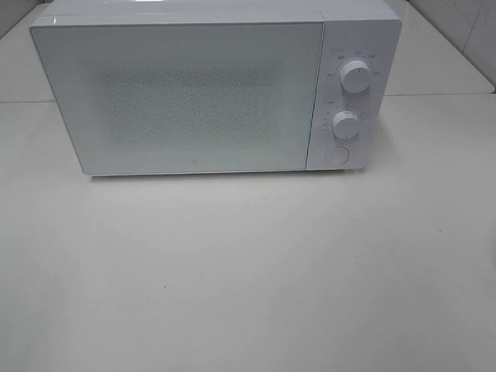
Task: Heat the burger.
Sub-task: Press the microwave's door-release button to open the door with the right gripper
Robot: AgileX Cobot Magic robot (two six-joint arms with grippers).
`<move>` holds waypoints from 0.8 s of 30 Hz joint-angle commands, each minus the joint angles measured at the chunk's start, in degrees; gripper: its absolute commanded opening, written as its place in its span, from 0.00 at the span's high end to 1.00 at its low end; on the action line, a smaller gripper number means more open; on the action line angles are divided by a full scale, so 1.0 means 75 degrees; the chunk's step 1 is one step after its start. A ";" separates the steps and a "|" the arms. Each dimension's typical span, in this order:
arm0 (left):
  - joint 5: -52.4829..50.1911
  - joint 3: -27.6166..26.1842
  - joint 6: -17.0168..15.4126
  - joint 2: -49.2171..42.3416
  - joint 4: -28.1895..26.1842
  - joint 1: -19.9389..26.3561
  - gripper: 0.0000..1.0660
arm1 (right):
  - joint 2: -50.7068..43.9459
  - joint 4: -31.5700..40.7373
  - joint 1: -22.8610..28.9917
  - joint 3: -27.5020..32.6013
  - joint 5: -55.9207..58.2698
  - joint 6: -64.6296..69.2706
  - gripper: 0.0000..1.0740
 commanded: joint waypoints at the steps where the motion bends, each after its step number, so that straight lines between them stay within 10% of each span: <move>1: -0.0122 0.0023 0.0023 -0.0107 -0.0061 -0.0046 0.05 | -0.0191 -0.0015 -0.0046 -0.0008 -0.0061 0.0084 0.49; 24: -0.0122 0.0023 0.0023 -0.0107 -0.0061 -0.0046 0.05 | 0.0703 -0.0031 -0.0046 -0.0206 -0.1604 0.0084 0.50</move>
